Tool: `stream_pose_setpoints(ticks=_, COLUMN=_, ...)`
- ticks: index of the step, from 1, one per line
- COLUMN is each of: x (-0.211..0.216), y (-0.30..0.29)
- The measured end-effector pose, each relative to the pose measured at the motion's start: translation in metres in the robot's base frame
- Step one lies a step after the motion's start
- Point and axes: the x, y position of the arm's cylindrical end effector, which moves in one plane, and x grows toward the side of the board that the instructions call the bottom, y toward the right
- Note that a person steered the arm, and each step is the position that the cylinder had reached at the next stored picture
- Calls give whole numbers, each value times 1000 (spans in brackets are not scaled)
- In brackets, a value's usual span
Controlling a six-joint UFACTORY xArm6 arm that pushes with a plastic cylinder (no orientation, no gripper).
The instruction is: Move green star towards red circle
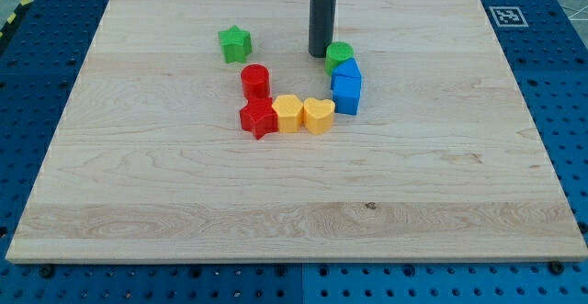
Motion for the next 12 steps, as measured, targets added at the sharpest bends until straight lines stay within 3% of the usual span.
stream_pose_setpoints(ticks=1, x=-10, y=-4)
stream_pose_setpoints(ticks=4, x=-64, y=-102)
stream_pose_setpoints(ticks=6, x=-67, y=-168)
stream_pose_setpoints(ticks=12, x=-18, y=-146)
